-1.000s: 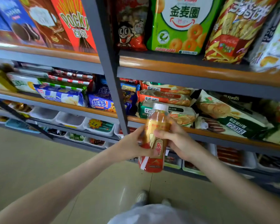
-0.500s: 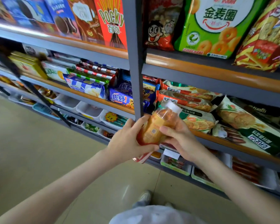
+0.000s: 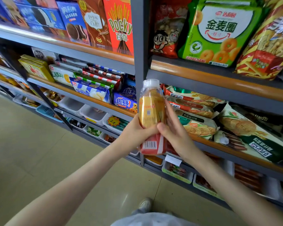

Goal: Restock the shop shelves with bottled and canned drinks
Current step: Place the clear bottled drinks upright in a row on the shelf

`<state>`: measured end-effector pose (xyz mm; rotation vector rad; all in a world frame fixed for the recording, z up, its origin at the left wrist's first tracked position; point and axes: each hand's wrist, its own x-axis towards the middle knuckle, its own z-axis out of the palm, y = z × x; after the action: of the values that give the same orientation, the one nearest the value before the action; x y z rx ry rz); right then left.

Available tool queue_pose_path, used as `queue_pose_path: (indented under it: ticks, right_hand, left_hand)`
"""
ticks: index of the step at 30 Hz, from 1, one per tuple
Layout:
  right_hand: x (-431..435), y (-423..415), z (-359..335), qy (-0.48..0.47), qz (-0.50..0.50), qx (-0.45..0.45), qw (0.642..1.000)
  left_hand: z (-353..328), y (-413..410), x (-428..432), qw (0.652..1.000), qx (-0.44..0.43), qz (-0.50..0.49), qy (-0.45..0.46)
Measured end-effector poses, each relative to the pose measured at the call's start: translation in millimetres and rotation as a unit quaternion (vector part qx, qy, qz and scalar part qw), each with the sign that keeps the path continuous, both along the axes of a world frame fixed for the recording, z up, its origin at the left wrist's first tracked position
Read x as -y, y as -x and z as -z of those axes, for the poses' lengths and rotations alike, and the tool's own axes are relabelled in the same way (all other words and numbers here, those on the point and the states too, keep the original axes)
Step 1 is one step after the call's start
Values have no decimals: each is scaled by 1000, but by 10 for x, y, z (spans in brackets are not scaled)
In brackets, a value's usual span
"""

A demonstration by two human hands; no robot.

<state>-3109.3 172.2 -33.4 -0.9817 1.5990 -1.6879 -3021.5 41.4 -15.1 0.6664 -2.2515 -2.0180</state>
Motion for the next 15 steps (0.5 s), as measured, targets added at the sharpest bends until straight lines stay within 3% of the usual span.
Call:
queue_pose_path:
  ticks: [3, 8, 11, 13, 15]
  right_hand:
    - [-78, -10, -103, -28, -46, -25, 998]
    - [-266, 145, -365, -84, -112, -70, 988]
    - [-327, 214, -526, -103, -110, -112, 982]
    - [-326, 221, -712, -111, -71, -146, 980]
    - [-309, 229, -985, -123, 7, -183, 975]
  left_hand:
    - [-133, 59, 2, 987, 1, 11, -160]
    - [-281, 77, 28, 973, 11, 69, -220]
    - [-470, 99, 41, 990, -21, 84, -114]
    - [-645, 126, 38, 998, -45, 36, 30]
    - [-842, 152, 5, 981, -67, -21, 178]
